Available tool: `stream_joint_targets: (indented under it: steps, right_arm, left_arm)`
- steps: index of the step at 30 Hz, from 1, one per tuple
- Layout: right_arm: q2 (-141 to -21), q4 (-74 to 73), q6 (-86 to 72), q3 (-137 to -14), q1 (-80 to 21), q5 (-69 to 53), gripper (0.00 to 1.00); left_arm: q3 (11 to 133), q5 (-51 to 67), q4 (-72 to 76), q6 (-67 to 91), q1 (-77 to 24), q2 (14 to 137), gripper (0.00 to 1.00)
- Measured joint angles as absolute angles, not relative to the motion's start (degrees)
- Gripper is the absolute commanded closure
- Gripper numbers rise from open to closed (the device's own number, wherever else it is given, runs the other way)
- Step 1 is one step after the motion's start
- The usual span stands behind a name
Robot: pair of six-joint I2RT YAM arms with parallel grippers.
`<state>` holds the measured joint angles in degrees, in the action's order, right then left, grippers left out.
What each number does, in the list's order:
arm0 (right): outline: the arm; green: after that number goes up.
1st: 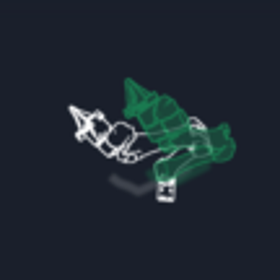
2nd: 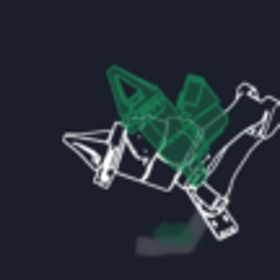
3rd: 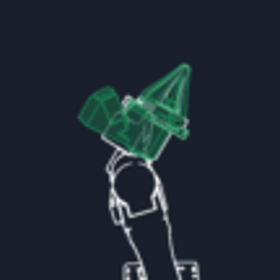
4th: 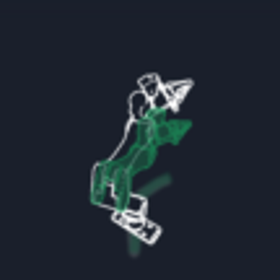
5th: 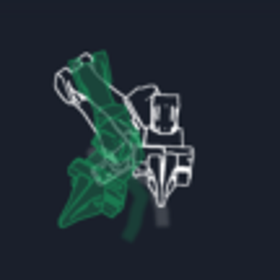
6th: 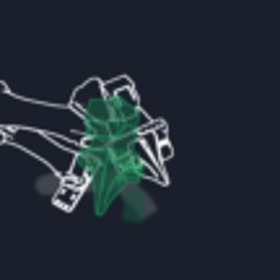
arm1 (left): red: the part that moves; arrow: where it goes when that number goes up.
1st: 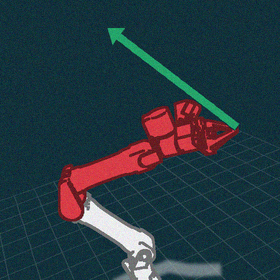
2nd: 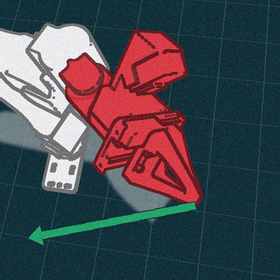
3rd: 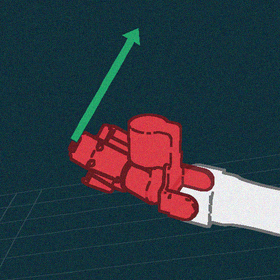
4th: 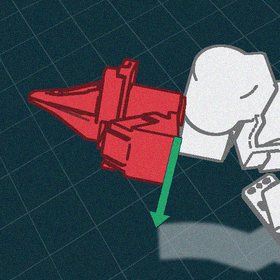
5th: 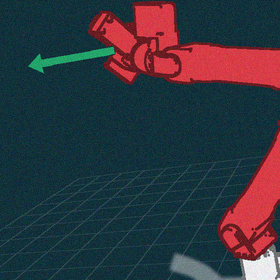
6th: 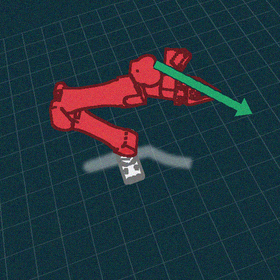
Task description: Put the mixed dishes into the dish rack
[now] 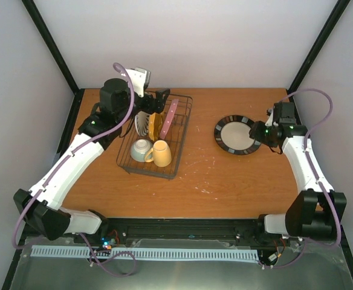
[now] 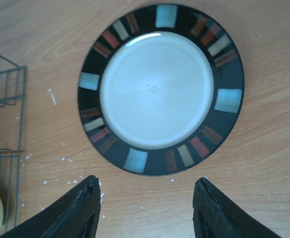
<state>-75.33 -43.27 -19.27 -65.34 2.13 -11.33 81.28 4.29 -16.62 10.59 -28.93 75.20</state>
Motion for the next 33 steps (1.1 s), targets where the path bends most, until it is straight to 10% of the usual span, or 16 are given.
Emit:
stream_joint_targets:
  steps: [33]
  right_arm:
    - [-99.61,-24.62,-27.07,-55.99,9.96,-16.25,0.49]
  left_arm:
    - [81.03,5.23,-16.25,8.12,-28.93,79.79,0.08]
